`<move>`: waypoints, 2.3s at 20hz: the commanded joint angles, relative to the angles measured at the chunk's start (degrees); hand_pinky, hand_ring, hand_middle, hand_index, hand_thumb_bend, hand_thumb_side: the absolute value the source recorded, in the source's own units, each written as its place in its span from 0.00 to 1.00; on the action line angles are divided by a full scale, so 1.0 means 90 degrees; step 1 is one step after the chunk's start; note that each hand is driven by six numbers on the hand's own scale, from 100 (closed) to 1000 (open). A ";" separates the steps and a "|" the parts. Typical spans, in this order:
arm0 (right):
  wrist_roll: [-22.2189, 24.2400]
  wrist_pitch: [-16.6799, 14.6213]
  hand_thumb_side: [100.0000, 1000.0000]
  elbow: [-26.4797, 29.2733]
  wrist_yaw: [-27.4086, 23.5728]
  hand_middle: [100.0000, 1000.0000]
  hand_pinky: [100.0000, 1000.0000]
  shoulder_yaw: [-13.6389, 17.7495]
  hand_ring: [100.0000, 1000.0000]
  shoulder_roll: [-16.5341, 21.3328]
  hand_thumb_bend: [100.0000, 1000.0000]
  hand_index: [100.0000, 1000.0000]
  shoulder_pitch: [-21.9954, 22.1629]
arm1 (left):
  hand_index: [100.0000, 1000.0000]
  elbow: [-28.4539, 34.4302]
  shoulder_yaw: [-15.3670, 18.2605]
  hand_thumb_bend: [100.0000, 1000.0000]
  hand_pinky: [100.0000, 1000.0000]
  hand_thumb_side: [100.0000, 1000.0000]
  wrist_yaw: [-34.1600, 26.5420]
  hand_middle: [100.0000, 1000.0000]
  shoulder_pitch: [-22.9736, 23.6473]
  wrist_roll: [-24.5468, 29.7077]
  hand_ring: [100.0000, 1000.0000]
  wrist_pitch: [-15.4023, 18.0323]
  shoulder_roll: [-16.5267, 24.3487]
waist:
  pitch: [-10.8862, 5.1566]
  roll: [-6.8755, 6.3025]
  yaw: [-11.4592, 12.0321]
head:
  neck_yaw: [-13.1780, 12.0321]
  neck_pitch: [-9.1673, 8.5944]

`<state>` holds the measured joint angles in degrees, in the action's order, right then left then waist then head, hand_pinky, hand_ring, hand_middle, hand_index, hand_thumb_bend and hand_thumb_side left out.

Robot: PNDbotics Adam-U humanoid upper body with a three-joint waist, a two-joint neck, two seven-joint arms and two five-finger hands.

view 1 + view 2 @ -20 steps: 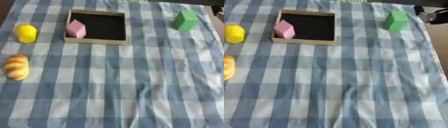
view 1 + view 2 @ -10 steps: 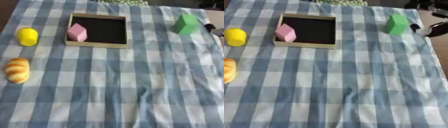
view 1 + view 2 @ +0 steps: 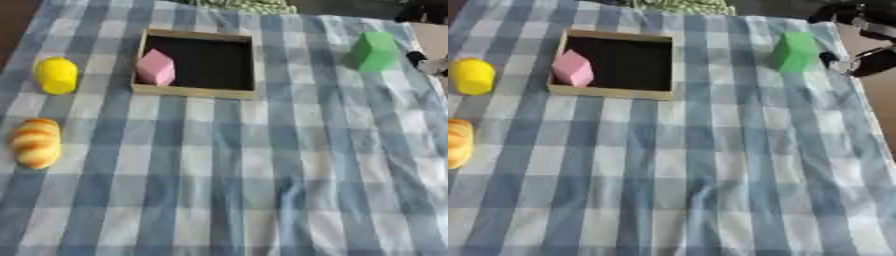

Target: Pick up objects on the table and place them in the box.

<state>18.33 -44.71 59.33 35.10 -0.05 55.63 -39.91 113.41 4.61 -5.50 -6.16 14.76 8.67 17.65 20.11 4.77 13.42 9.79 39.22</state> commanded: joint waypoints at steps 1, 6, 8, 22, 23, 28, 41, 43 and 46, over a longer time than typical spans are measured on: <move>-0.0120 -0.0011 0.42 -0.0132 0.0172 0.91 0.96 0.0011 1.00 0.0137 0.01 0.98 -0.0153 | 0.82 0.0131 -0.0013 0.00 1.00 0.50 0.0020 0.76 -0.0054 0.0044 0.82 0.0012 0.0083 | -0.0024 0.0032 0.0006 | 0.0024 -0.0082; -0.0206 -0.0003 0.48 -0.0343 0.0478 0.85 0.98 -0.0052 1.00 0.0039 0.22 1.00 -0.0224 | 0.82 0.0131 -0.0017 0.00 1.00 0.50 0.0046 0.76 -0.0060 0.0063 0.82 0.0016 0.0074 | 0.0005 0.0032 0.0016 | 0.0028 -0.0081; -0.0212 0.0013 0.48 -0.0483 0.0532 0.82 0.99 -0.0059 1.00 -0.0018 0.22 1.00 -0.0262 | 0.82 0.0131 -0.0021 0.00 1.00 0.50 0.0049 0.76 -0.0064 0.0073 0.82 0.0019 0.0073 | 0.0013 0.0027 0.0019 | 0.0027 -0.0087; -0.0383 0.0415 0.34 -0.0717 -0.0077 0.57 1.00 0.0156 1.00 -0.0229 0.04 1.00 -0.0404 | 0.82 0.0131 -0.0036 0.00 1.00 0.50 0.0105 0.76 -0.0068 0.0142 0.83 0.0031 0.0054 | 0.0074 0.0025 0.0030 | 0.0015 -0.0116; -0.0413 0.0435 0.33 -0.0619 -0.0157 0.57 1.00 0.0219 1.00 -0.0226 0.03 1.00 -0.0377 | 0.82 0.0131 -0.0031 0.00 1.00 0.50 0.0108 0.76 -0.0066 0.0143 0.83 0.0035 0.0054 | 0.0080 0.0024 0.0031 | 0.0011 -0.0116; -0.0401 0.0594 0.37 -0.0301 -0.0244 0.65 1.00 0.0347 1.00 -0.0162 0.08 1.00 -0.0301 | 0.82 0.0130 -0.0038 0.00 1.00 0.50 0.0117 0.76 -0.0077 0.0167 0.83 0.0023 0.0048 | 0.0110 0.0040 0.0035 | 0.0003 -0.0117; -0.0241 0.0608 0.35 -0.0551 0.0086 0.77 1.00 0.0352 1.00 -0.0303 0.08 1.00 -0.0466 | 0.82 0.0122 -0.0058 0.00 1.00 0.50 0.0119 0.77 -0.0122 0.0219 0.83 0.0020 0.0039 | 0.0185 0.0039 0.0105 | 0.0045 -0.0177; -0.0192 0.0543 0.36 -0.0586 0.0113 0.79 1.00 0.0348 1.00 -0.0324 0.10 1.00 -0.0494 | 0.82 0.0118 -0.0059 0.00 1.00 0.50 0.0118 0.77 -0.0130 0.0221 0.83 0.0026 0.0038 | 0.0194 0.0032 0.0114 | 0.0049 -0.0188; -0.0196 0.0491 0.35 -0.0621 0.0142 0.78 1.00 0.0381 1.00 -0.0349 0.10 1.00 -0.0541 | 0.82 0.0107 -0.0064 0.00 1.00 0.50 0.0121 0.77 -0.0134 0.0231 0.83 0.0028 0.0036 | 0.0208 0.0025 0.0116 | 0.0053 -0.0202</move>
<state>16.55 -39.93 53.59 36.14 2.51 50.73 -43.80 113.41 4.02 -4.46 -7.07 16.63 8.82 17.62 22.24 4.77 14.53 10.19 38.20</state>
